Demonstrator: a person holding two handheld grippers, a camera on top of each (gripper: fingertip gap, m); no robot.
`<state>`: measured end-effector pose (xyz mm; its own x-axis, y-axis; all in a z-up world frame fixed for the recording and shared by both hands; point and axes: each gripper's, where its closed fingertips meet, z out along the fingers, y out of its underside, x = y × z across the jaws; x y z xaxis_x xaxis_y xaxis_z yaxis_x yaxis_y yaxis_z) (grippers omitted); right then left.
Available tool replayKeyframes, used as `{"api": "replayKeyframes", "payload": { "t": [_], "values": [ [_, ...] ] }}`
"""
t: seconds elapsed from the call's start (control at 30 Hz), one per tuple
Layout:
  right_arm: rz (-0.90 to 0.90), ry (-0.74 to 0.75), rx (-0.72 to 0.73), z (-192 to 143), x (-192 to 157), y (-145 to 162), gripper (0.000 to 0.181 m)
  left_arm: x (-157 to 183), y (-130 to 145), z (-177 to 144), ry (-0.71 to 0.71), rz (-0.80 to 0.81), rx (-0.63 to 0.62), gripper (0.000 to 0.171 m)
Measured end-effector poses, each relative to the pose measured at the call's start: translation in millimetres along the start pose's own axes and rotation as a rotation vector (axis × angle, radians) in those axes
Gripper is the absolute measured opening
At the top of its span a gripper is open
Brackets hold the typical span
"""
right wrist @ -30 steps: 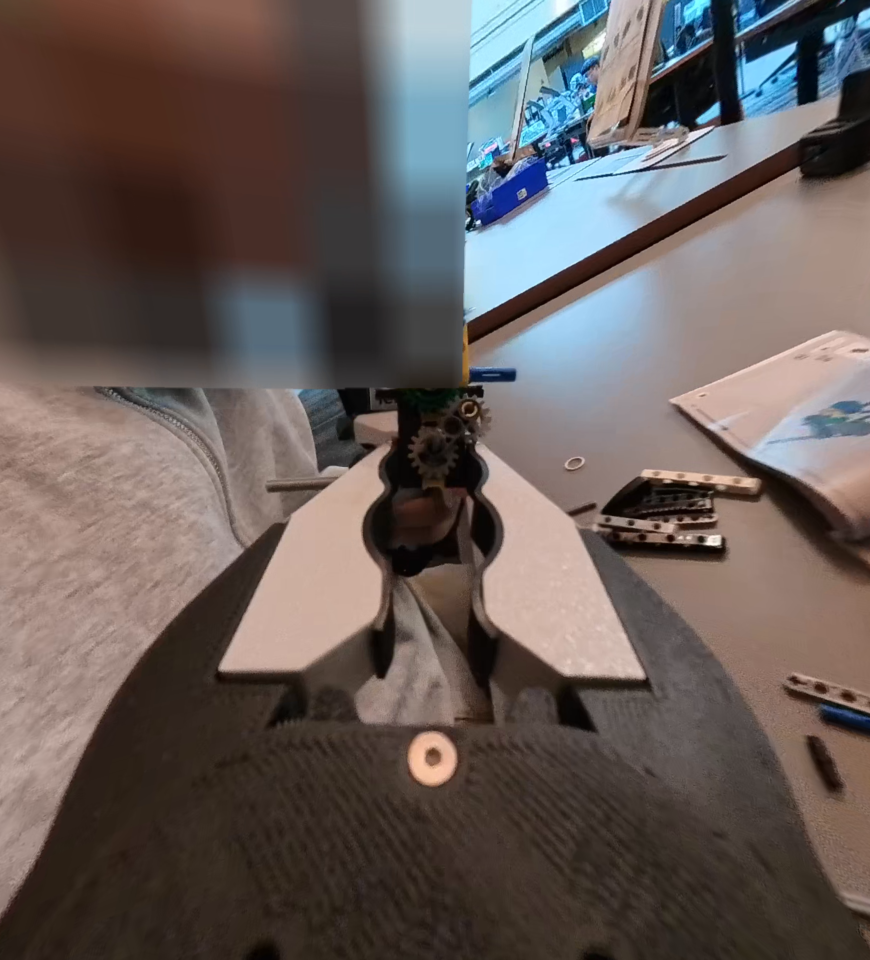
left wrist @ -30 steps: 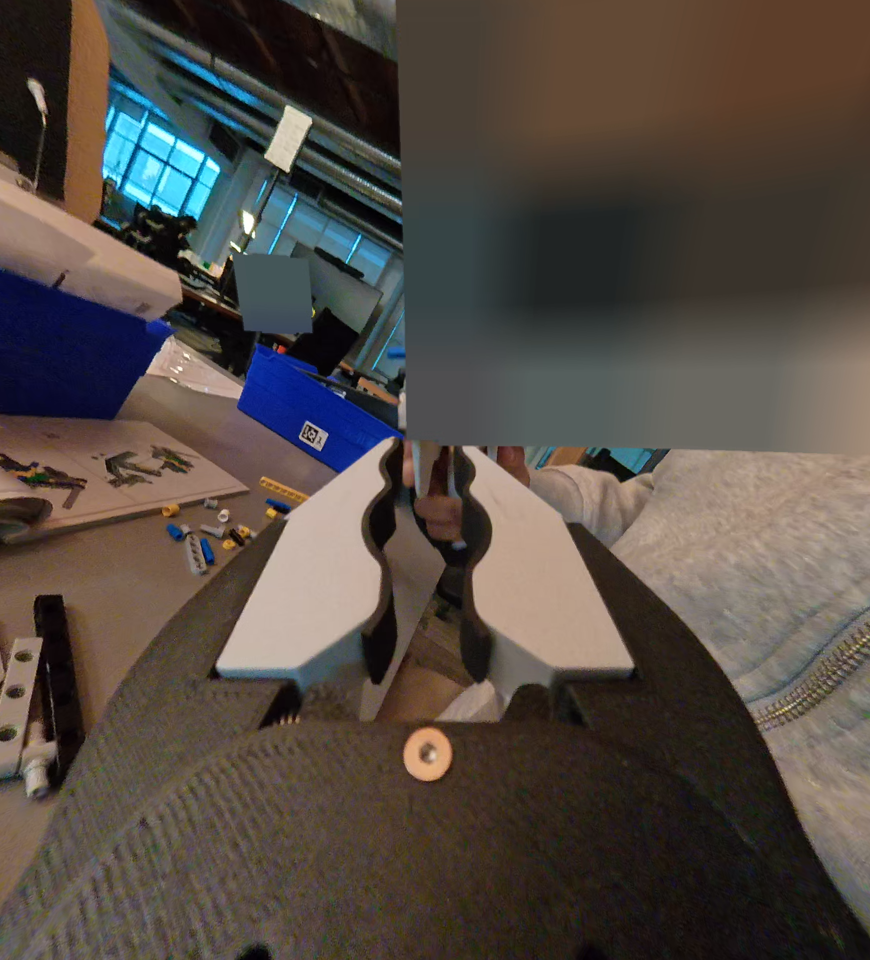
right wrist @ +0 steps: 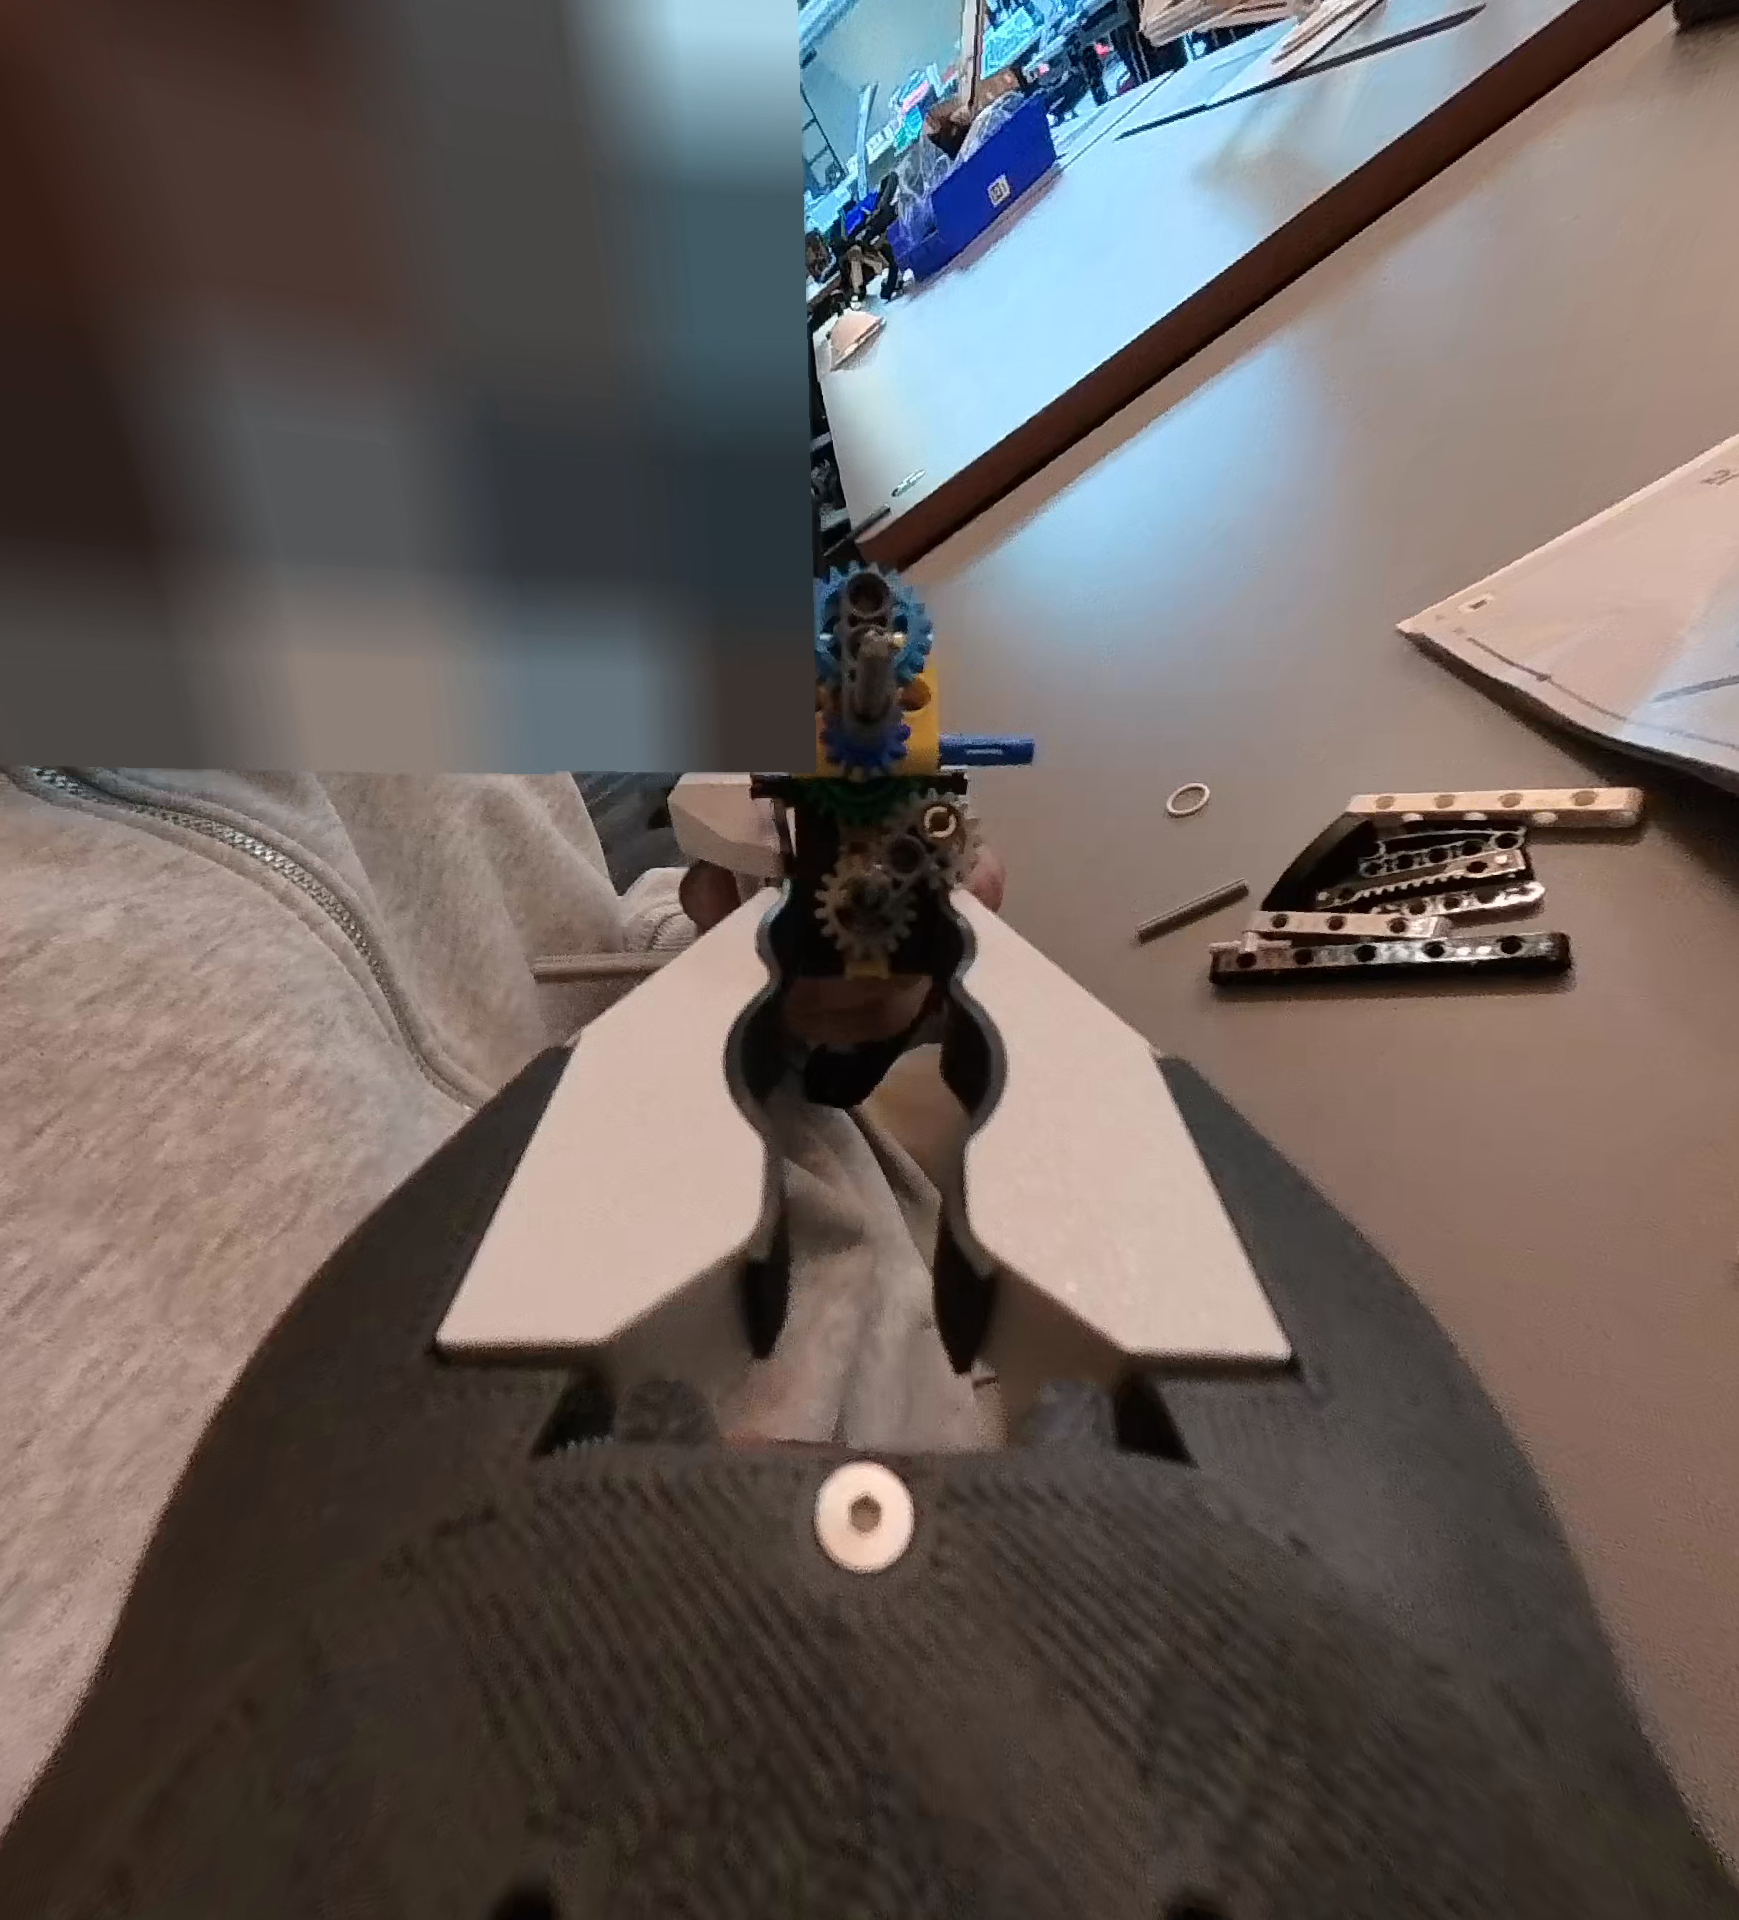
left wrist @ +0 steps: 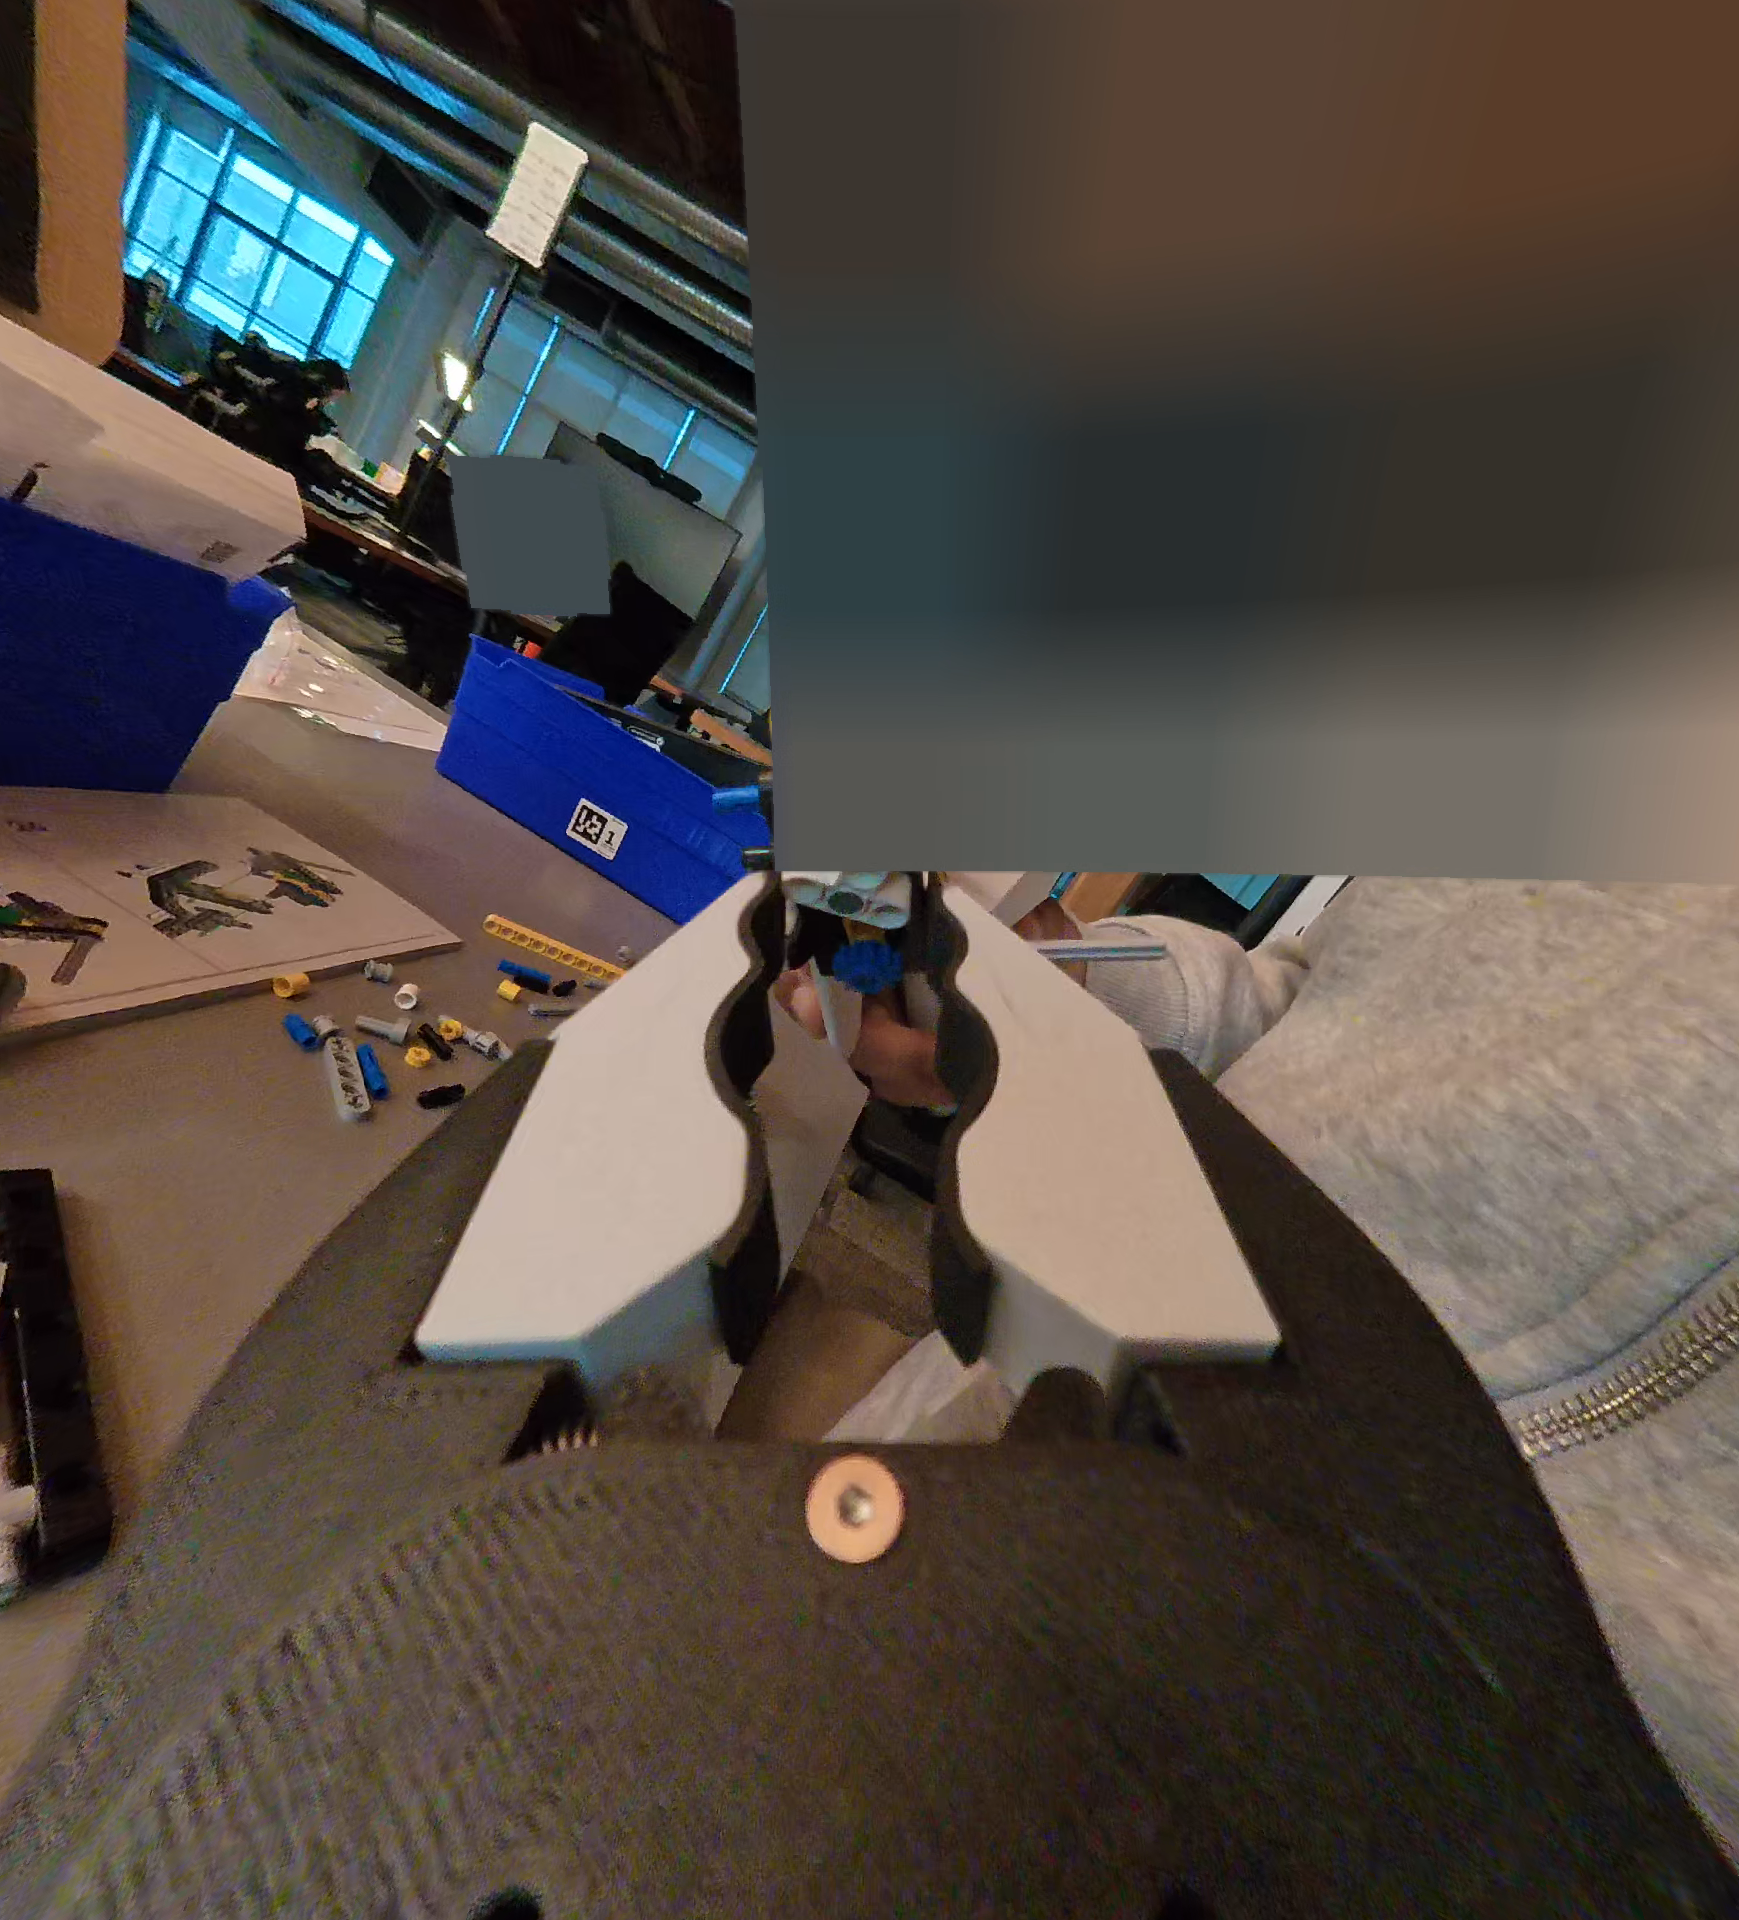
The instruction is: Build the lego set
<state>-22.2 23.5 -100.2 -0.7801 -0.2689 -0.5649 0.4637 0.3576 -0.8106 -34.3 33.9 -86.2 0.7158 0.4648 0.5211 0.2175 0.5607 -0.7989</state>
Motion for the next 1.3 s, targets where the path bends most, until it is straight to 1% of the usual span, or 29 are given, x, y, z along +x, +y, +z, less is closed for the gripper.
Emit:
{"api": "replayKeyframes", "payload": {
  "t": [0.23, 0.5, 0.73, 0.8, 0.87, 0.93, 1.1, 1.2, 1.3],
  "values": [
    [0.031, -0.021, 0.019, -3.0, -1.4, 1.1, 0.023, 2.0, 2.2, 1.2, 0.025, -0.024, -0.013, 0.022],
    [0.006, -0.022, 0.025, -7.0, -3.6, 0.9, 0.023, 4.9, 4.5, 2.9, 0.064, -0.078, -0.034, 0.020],
    [-0.002, -0.022, 0.032, -6.6, -4.8, -2.5, 0.024, 7.0, 2.5, 1.9, 0.065, -0.040, -0.021, 0.020],
    [0.004, -0.022, 0.034, -6.1, -5.1, -3.2, 0.025, 7.7, 1.5, 1.3, 0.064, -0.024, -0.016, 0.020],
    [0.017, -0.027, 0.037, -6.2, -5.6, -3.3, 0.039, 7.1, -0.3, 0.6, 0.056, -0.016, -0.005, 0.020],
    [0.044, -0.038, 0.046, -7.5, -6.0, -4.2, 0.046, 5.5, -3.1, -0.9, 0.050, -0.015, 0.010, 0.020],
    [0.110, -0.044, 0.120, -14.1, -2.3, -13.3, 0.054, 3.8, -9.3, -3.8, 0.060, -0.051, 0.049, 0.020],
    [0.146, -0.047, 0.171, -19.5, -0.5, -21.7, 0.054, 5.6, -11.9, -5.3, 0.070, -0.037, 0.065, 0.020],
    [0.161, -0.052, 0.193, -21.9, -1.4, -28.0, 0.055, 10.2, -15.0, -6.9, 0.096, -0.026, 0.083, 0.021]
  ]
}}
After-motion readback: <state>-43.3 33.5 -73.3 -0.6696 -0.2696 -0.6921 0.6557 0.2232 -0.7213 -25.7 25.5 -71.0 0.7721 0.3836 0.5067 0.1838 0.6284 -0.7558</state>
